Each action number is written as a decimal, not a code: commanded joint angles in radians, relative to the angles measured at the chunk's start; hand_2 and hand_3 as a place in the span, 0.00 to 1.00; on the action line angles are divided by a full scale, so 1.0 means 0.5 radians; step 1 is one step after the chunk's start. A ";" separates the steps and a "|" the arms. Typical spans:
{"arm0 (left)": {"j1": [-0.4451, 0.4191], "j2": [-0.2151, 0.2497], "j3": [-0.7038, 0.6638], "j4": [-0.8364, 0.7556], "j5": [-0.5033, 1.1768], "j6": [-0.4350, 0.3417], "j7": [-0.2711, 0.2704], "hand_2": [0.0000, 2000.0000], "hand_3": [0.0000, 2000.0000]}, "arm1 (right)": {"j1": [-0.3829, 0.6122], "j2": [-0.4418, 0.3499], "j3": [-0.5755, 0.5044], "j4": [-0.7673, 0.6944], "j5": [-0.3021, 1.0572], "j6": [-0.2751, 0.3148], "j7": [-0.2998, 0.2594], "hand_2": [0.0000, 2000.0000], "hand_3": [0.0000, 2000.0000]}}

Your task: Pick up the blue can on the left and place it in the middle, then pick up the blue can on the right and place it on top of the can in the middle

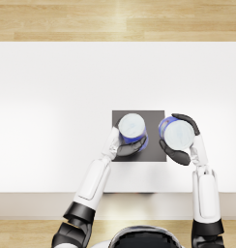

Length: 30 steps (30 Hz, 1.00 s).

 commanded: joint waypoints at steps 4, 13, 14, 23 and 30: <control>0.121 0.022 0.139 0.360 0.000 -0.006 -0.266 1.00 0.76 | 0.098 -0.040 0.094 0.049 0.000 0.047 -0.003 1.00 0.76; 0.217 0.032 0.424 0.757 -0.001 0.030 -0.423 0.00 0.27 | 0.234 -0.114 0.144 0.031 0.000 0.106 -0.005 1.00 0.76; 0.204 0.029 0.410 0.747 0.000 0.048 -0.435 0.00 0.11 | 0.255 -0.126 0.167 0.021 0.000 0.103 -0.006 1.00 0.76; -0.126 -0.112 0.089 0.036 0.000 0.131 -0.380 0.00 0.00 | 0.381 -0.221 0.390 -0.083 0.000 0.098 0.001 1.00 0.76; -0.665 -0.356 -0.224 -0.797 -0.001 0.148 0.084 0.00 0.00 | 0.461 -0.291 0.465 -0.211 0.000 -0.044 -0.031 1.00 0.76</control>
